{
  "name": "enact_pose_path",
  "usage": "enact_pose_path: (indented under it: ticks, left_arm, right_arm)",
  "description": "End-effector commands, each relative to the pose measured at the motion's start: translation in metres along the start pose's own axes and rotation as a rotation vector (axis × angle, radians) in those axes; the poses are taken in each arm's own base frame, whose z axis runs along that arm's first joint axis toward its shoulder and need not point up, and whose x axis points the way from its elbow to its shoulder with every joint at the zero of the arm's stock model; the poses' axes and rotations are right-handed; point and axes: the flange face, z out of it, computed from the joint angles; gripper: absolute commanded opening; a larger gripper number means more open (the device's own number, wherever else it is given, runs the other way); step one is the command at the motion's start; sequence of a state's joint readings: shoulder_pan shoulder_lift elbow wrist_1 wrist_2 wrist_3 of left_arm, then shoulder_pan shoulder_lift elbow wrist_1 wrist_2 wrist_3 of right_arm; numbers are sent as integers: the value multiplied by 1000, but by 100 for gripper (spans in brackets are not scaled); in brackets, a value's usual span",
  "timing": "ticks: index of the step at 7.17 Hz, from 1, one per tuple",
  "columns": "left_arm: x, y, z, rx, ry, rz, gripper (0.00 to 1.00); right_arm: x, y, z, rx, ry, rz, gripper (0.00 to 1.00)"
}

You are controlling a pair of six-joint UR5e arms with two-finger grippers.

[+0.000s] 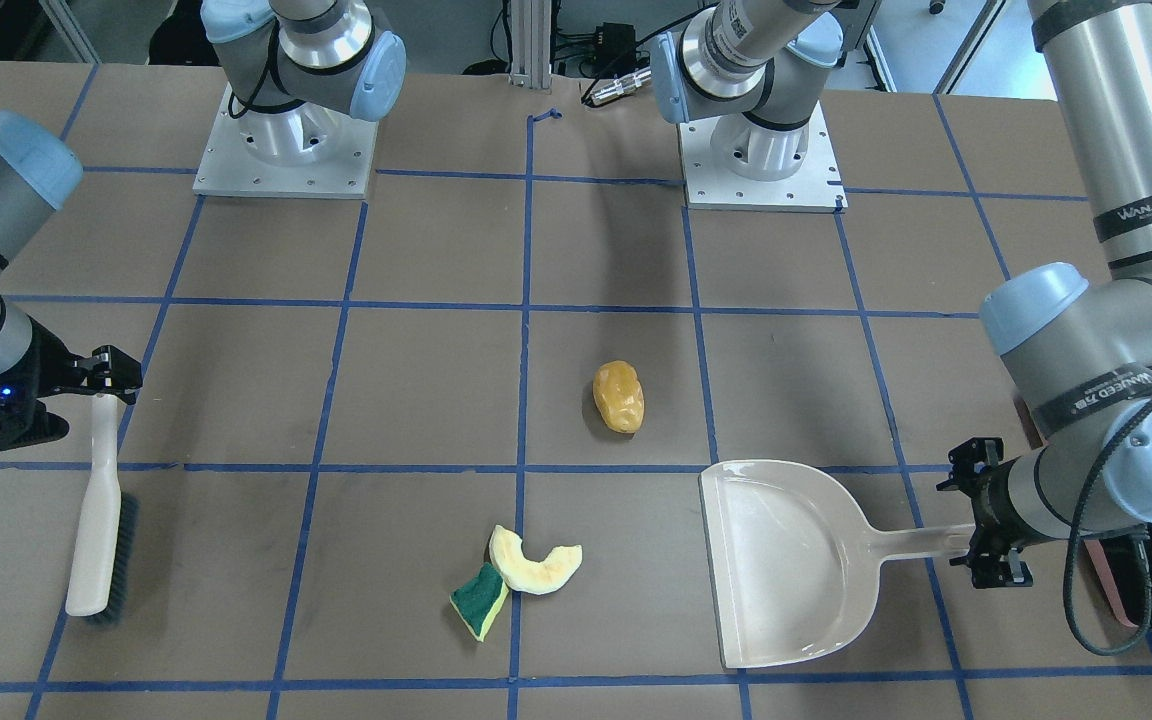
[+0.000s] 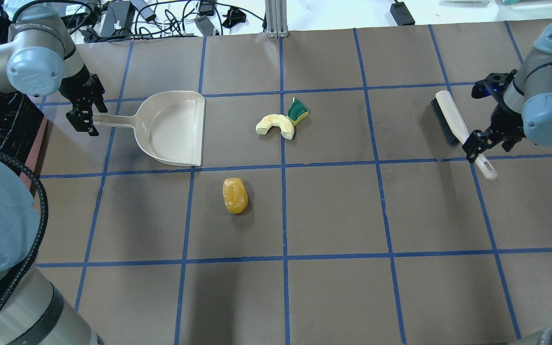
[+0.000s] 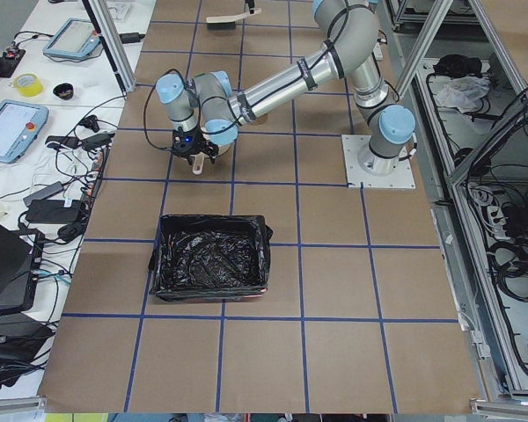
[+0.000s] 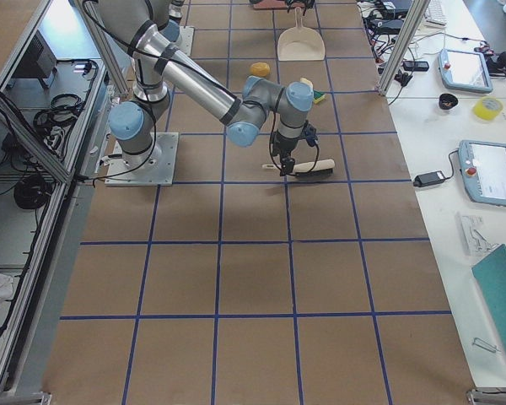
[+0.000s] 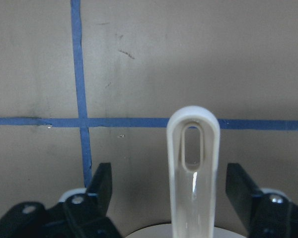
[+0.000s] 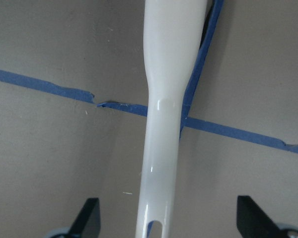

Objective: Sweep and dump trash into bin
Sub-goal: 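Drag the dustpan toward the bread and sponge while the right gripper lifts the brush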

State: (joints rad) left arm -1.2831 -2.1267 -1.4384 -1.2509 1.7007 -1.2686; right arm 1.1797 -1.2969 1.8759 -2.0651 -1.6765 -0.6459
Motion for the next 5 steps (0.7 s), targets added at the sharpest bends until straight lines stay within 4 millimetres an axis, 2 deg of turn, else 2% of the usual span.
enact_pose_path:
  ticks: [1,2,3,5]
  left_arm:
    - [5,-12,4,3,38,-5,77]
    - [7,-12,8,3,41,-7,54]
    - [8,-11,4,-10,61,-10,31]
    - [9,-9,5,-37,73,-14,0]
  right_arm:
    - [0,-7,18,-6,-29,3,90]
    - [2,-9,18,7,-17,4,89]
    - [2,-8,19,4,-18,6,80]
    - [-4,-3,30,-13,-31,7,77]
